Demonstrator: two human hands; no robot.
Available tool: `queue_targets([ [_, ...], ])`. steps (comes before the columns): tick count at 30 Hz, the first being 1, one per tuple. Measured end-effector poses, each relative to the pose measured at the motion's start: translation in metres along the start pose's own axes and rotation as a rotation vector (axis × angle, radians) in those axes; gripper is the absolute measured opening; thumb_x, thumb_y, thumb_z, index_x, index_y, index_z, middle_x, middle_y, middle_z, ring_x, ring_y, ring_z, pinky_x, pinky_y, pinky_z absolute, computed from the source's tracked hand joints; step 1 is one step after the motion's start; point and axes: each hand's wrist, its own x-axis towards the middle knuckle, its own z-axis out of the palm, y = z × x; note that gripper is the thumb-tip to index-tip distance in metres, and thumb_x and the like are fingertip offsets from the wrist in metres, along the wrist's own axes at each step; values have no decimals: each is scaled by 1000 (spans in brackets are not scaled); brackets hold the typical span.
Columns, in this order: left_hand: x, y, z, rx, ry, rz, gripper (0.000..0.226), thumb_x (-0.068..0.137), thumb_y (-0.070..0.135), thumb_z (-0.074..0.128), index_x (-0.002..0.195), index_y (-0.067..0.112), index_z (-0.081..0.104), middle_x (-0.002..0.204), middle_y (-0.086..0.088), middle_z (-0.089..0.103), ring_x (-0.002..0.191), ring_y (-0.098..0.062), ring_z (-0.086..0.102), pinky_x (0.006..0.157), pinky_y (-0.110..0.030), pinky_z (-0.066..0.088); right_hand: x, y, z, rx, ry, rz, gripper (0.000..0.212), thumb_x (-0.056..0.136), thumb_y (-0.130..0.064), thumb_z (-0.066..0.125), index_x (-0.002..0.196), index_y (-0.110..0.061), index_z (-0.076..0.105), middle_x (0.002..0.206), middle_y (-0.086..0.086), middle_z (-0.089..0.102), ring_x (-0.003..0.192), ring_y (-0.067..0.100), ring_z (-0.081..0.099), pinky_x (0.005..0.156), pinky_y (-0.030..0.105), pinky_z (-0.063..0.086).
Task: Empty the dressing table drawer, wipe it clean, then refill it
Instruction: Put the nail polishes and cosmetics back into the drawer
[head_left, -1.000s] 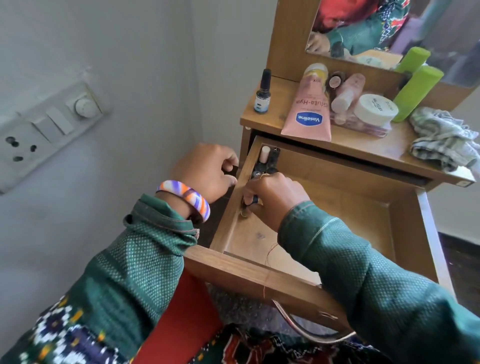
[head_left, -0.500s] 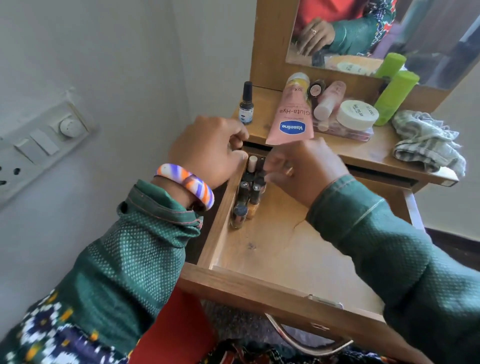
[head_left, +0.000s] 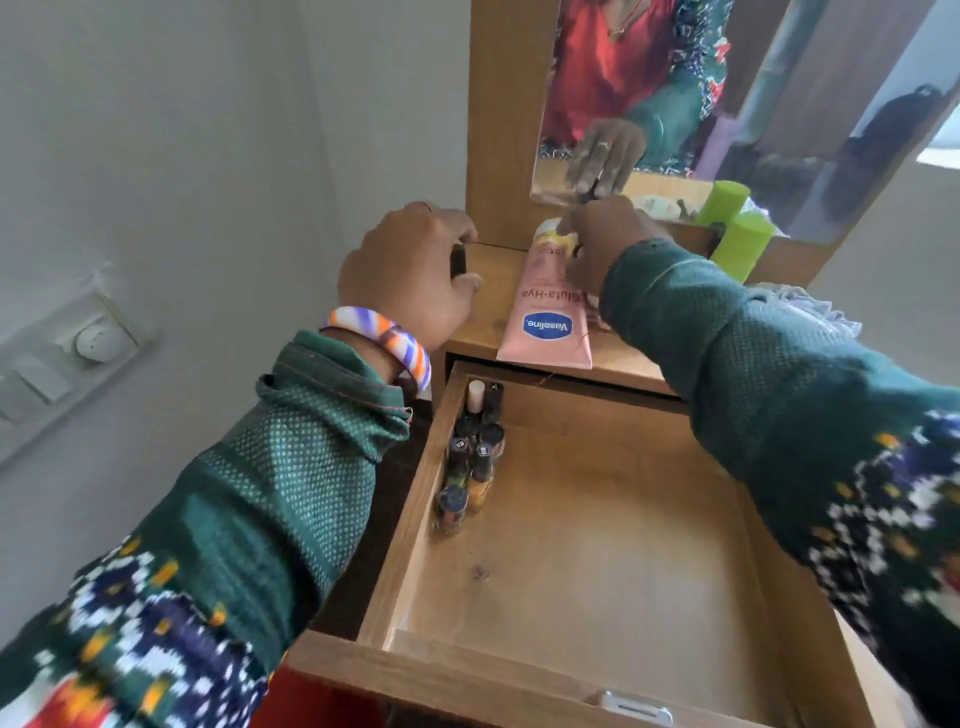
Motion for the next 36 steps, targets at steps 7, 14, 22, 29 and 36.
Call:
queue_targets([
  [7, 17, -11, 3, 112, -152, -79, 58, 79, 29, 69, 131, 16, 48, 131, -11, 51, 115, -31, 53, 90, -40, 45, -6, -3, 0, -80, 29, -18, 24, 94, -4, 46, 113, 2, 59, 110, 19, 63, 89, 31, 61, 85, 39, 51],
  [14, 23, 2, 12, 144, -176, -67, 47, 87, 22, 62, 132, 17, 49, 130, -11, 56, 118, -32, 52, 91, -40, 45, -19, 0, -17, 12, 269, -18, 23, 90, -6, 50, 106, 0, 65, 101, 21, 65, 89, 35, 63, 75, 35, 50],
  [22, 23, 8, 10, 77, -131, -103, 31, 78, -3, 61, 102, 14, 70, 114, -14, 66, 100, -33, 62, 87, -41, 53, -73, 5, -44, 322, 462, 20, 22, 77, -17, 56, 86, -9, 75, 83, 11, 72, 70, 22, 54, 69, 15, 40],
  [29, -4, 37, -24, -129, -90, 85, 19, 76, 12, 72, 95, 16, 72, 92, -5, 73, 84, -19, 66, 80, -27, 52, -118, 32, -62, 686, 275, 187, 14, 78, -14, 63, 68, -16, 72, 81, 14, 73, 83, 31, 68, 81, 47, 56],
  [36, -42, 58, 8, -445, -557, 76, 7, 71, 19, 78, 78, 16, 76, 67, 10, 68, 54, 9, 57, 60, -11, 47, -149, 72, -43, 588, -45, 320, 24, 84, -20, 57, 78, -1, 72, 75, 21, 72, 70, 34, 67, 74, 46, 53],
])
